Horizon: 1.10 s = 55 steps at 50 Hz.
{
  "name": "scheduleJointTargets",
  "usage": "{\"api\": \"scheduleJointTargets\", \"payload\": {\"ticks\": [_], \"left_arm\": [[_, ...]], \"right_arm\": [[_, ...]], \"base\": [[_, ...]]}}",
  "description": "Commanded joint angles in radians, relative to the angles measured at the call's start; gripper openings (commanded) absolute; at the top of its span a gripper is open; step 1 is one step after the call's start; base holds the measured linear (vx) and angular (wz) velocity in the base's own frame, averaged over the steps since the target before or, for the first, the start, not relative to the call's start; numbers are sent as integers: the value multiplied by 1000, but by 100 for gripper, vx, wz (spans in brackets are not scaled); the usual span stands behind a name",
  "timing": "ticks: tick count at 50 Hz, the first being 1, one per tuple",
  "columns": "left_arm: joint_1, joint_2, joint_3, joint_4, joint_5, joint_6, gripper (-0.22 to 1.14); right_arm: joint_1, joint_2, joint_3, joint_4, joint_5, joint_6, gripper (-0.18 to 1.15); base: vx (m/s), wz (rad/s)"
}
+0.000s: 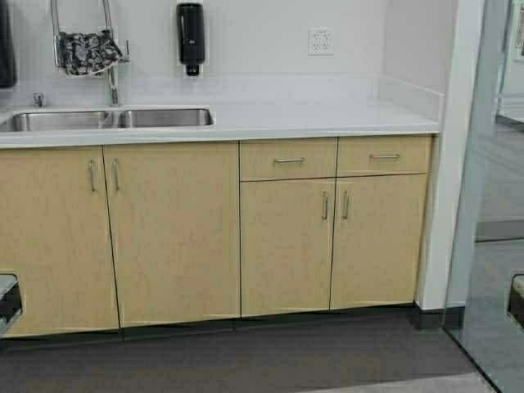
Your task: Get the cloth and wipe up the spill under the wine glass
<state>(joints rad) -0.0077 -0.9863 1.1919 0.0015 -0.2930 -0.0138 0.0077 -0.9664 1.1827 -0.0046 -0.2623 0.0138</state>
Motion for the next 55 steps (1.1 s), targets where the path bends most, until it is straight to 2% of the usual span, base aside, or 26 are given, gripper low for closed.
{"api": "scheduleJointTargets", "payload": {"ticks": [1, 55], "left_arm": [[-2, -3, -6, 0, -15, -11, 2], [-2, -5, 15, 0, -54, -28, 2]], "right_arm": [[2, 3, -23, -2, -3, 3, 5], [2, -49, -20, -6, -11, 38, 5]], "base": [[25, 3], [32, 19]]}}
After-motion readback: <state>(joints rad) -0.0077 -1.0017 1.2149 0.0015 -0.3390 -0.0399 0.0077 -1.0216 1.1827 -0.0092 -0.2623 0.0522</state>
